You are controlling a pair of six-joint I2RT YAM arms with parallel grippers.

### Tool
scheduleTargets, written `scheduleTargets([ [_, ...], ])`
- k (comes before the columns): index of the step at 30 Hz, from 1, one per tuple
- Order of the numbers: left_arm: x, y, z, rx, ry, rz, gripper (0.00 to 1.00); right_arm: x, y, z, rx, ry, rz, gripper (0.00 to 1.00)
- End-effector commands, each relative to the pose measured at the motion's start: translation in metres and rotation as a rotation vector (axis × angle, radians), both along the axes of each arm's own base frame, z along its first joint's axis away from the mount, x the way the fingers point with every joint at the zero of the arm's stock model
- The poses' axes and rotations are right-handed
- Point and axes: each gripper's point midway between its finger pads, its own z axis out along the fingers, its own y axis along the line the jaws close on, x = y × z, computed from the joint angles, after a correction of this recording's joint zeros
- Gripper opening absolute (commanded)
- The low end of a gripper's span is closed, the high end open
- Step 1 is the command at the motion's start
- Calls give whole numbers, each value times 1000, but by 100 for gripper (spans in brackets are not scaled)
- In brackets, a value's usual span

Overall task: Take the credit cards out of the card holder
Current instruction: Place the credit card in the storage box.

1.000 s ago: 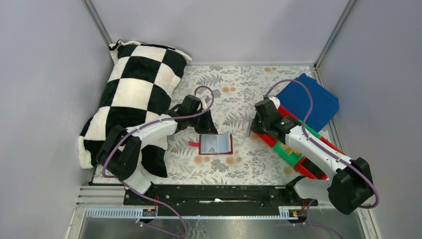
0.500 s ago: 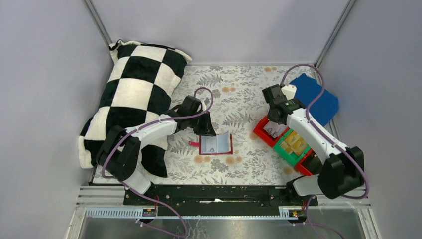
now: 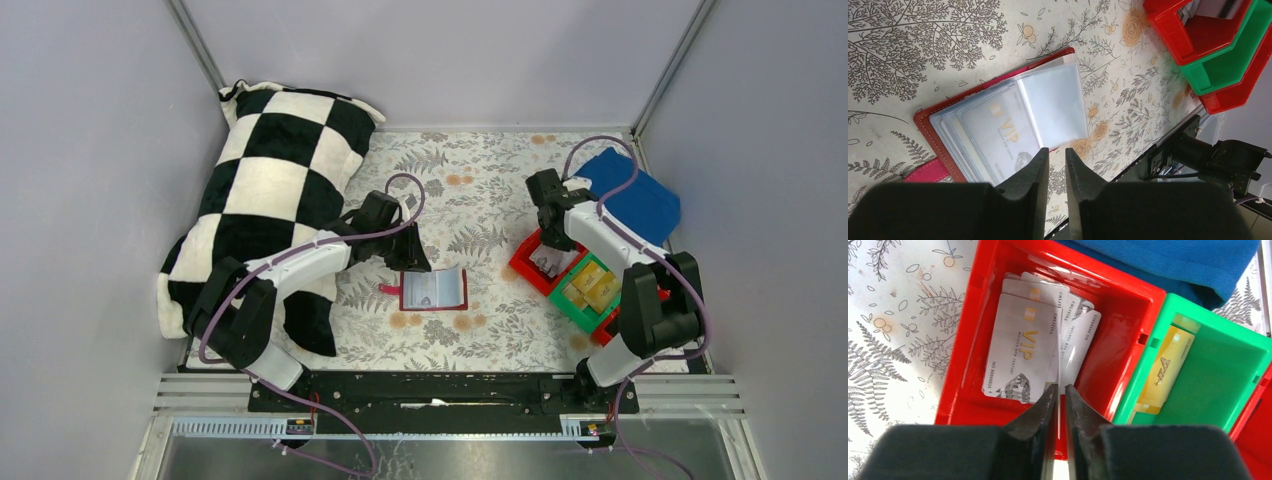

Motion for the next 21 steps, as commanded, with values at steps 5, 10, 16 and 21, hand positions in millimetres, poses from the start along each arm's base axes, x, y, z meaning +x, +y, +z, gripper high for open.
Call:
scheduleTargets([
  [5, 1, 4, 12, -15, -56, -9, 25, 50, 33, 32, 139, -158, 84, 41],
  [10, -10, 6, 13, -38, -42, -24, 30, 56, 73, 59, 325, -251, 265, 44],
  [16, -11, 32, -19, 62, 27, 46, 31, 26, 171, 68, 602, -282, 535, 45],
  [21, -16, 38, -27, 80, 42, 69, 32, -12, 248, 36, 794, -163, 671, 46],
])
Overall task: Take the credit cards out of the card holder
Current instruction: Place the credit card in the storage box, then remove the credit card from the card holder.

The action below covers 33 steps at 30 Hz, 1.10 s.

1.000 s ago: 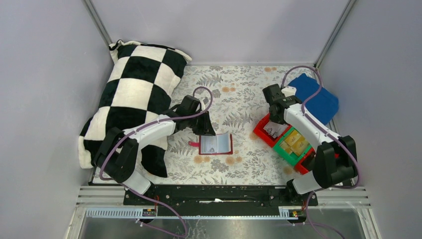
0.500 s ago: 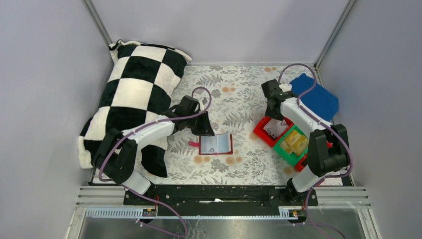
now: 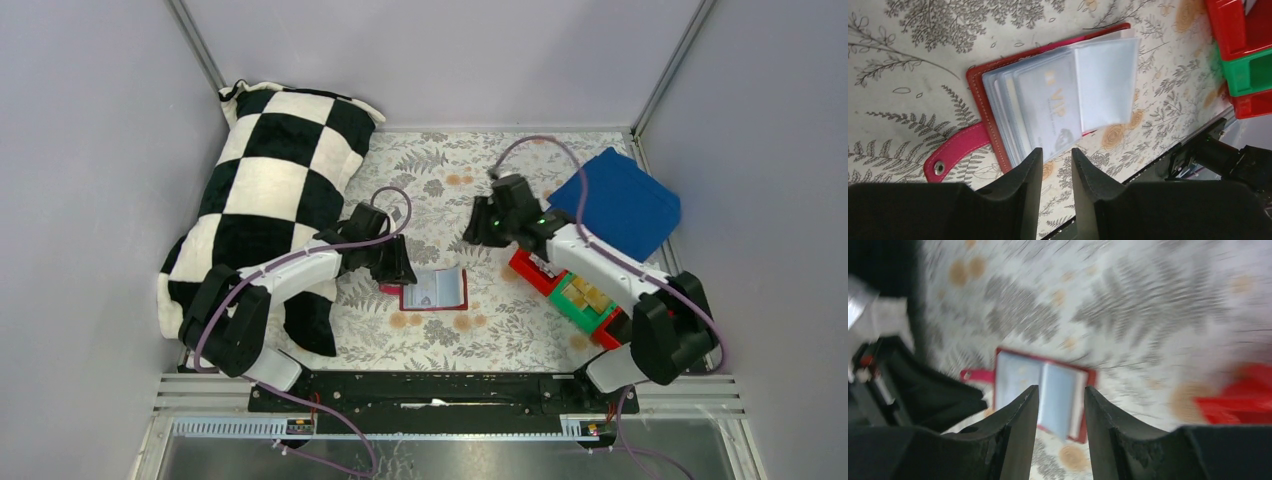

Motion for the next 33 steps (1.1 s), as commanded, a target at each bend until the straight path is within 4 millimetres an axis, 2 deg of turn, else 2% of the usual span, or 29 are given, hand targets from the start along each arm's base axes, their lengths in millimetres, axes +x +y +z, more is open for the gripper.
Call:
scheduleTargets([
  [1, 1, 6, -4, 21, -14, 21, 32, -34, 73, -22, 196, 105, 196, 45],
  [3, -1, 7, -10, 33, 1, 18, 33, -42, 85, -34, 234, 140, 212, 38],
  [9, -1, 4, -24, 30, 34, 12, 34, -55, 95, -67, 230, 248, 267, 27],
  [14, -2, -4, -29, -1, 64, 0, 33, -65, 103, -83, 235, 288, 286, 26],
  [19, 0, -7, -30, -8, 68, -2, 33, -70, 92, -103, 193, 318, 235, 23],
  [23, 0, -7, -33, -7, 75, -9, 32, -82, 92, -120, 170, 366, 239, 21],
  [26, -1, -8, -33, -11, 81, -12, 32, -81, 96, -123, 183, 353, 230, 21],
  [33, 1, -14, -20, -57, 60, -19, 27, -88, 95, -135, 202, 382, 212, 20],
])
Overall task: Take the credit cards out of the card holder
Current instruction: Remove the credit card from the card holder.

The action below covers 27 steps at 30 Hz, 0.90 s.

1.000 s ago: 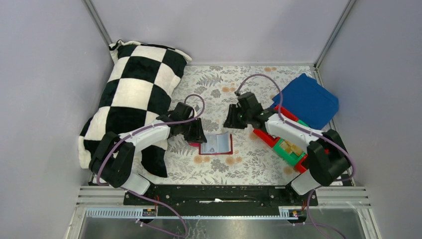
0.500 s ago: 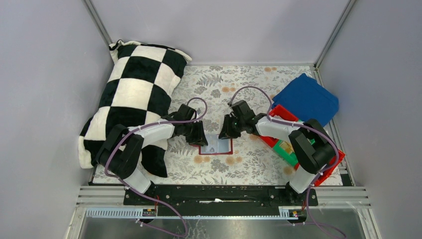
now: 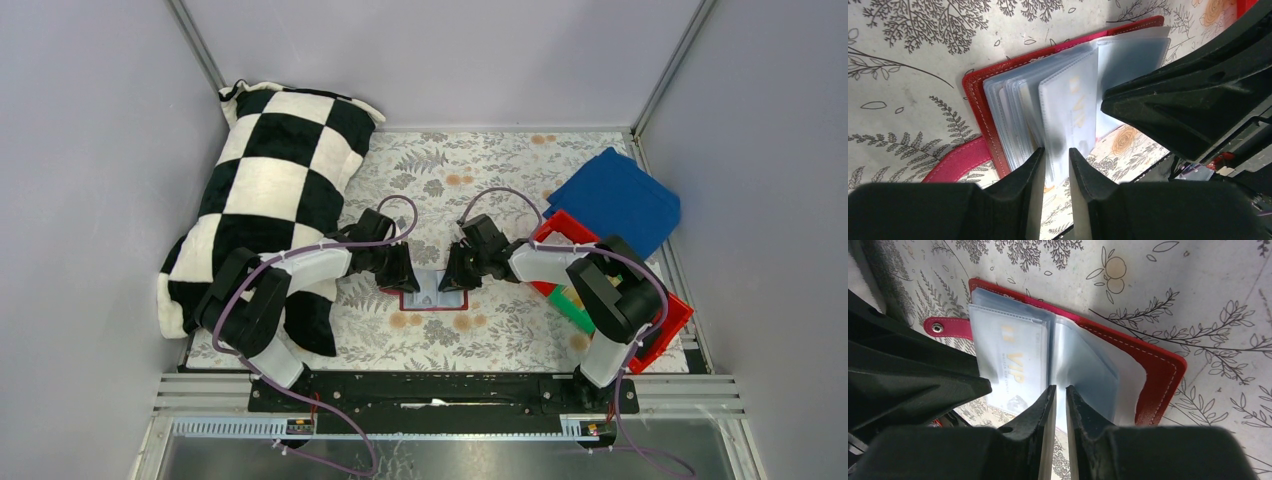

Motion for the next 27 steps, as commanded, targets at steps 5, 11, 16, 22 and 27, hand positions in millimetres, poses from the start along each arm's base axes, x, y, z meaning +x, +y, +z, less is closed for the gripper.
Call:
scheduleTargets([
  [5, 10, -10, 21, -64, -61, -7, 12, -5, 4, -4, 32, 9, -12, 20],
  [11, 11, -17, 34, -105, -71, -22, 0, -4, 3, 0, 29, -2, -19, 21],
  [16, 13, -20, 46, -128, -94, -28, 6, -7, 1, -5, 27, 10, -24, 20],
  [22, 13, -23, 50, -131, -99, -37, 19, -10, -3, -5, 15, 9, -27, 20],
  [27, 13, -32, 58, -165, -108, -58, 19, -11, -8, -1, 5, -3, -37, 20],
])
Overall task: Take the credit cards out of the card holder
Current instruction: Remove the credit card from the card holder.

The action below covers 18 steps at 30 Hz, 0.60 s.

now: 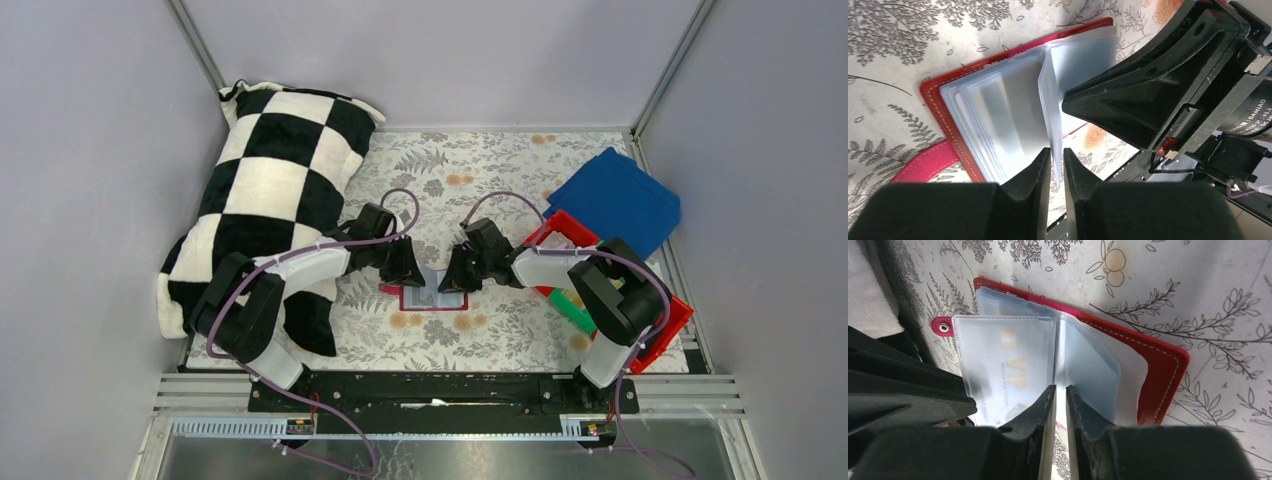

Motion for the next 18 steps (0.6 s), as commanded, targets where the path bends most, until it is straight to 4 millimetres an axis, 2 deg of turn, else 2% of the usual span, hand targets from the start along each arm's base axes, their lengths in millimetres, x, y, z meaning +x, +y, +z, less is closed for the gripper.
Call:
scheduleTargets([
  [1, 9, -21, 36, -102, -79, -41, 19, -10, -12, 1, -48, -2, -8, 21],
  [7, -1, -48, 49, -204, -62, -94, 21, -6, -30, 7, -113, -44, -64, 21],
  [12, -8, -68, 48, -233, -50, -132, 26, -11, -45, 7, -161, -49, -95, 22],
  [18, -7, -68, 38, -211, -41, -122, 27, -15, -52, 15, -171, -68, -94, 22],
])
